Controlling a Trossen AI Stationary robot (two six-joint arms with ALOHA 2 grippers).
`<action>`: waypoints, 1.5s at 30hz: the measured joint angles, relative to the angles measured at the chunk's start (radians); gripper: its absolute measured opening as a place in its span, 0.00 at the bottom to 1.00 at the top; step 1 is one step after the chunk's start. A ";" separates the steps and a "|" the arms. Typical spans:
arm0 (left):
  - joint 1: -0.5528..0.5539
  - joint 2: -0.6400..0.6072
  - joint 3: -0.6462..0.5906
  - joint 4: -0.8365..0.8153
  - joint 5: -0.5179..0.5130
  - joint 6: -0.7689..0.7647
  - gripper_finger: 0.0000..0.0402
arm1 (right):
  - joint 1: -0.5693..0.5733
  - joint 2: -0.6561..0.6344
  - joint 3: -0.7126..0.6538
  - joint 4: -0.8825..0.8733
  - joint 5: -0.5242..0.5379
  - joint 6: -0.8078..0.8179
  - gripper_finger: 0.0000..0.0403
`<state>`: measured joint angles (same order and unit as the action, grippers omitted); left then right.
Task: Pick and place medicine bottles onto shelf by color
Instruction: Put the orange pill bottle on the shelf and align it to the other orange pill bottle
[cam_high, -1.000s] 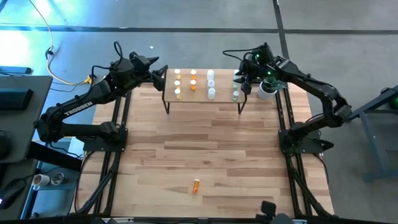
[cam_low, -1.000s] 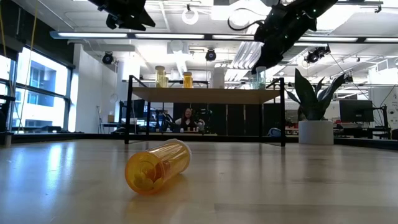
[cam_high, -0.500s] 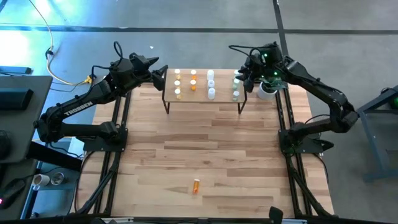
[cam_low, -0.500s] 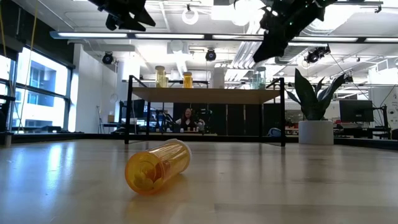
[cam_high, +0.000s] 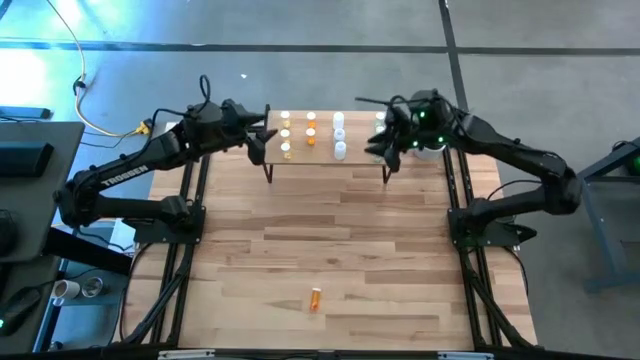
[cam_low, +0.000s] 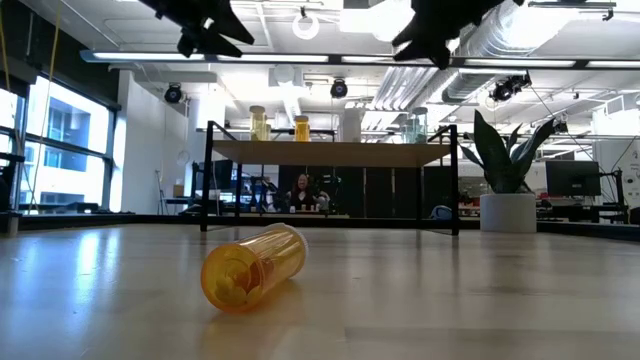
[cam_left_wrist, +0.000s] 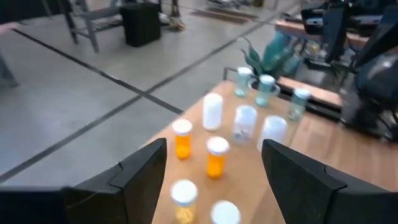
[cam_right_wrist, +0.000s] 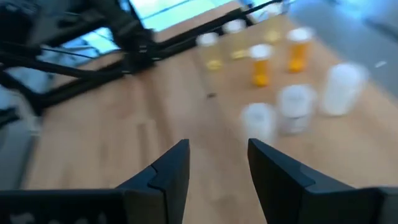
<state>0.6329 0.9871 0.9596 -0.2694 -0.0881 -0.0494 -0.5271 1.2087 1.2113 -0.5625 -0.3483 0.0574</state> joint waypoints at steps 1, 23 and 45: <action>-0.010 0.000 0.000 -0.008 0.002 0.002 0.63 | 0.031 0.001 0.000 0.002 0.004 0.038 0.38; -0.280 -0.197 0.000 -0.387 0.061 -0.003 0.63 | 0.715 0.063 0.001 0.405 0.664 0.593 0.38; -0.525 -0.291 0.000 -0.496 0.054 -0.114 0.63 | 0.884 0.352 0.323 0.466 0.762 0.529 0.38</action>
<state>0.1081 0.6960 0.9596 -0.7652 -0.0339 -0.1636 0.3569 1.5609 1.5345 -0.0963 0.4134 0.5863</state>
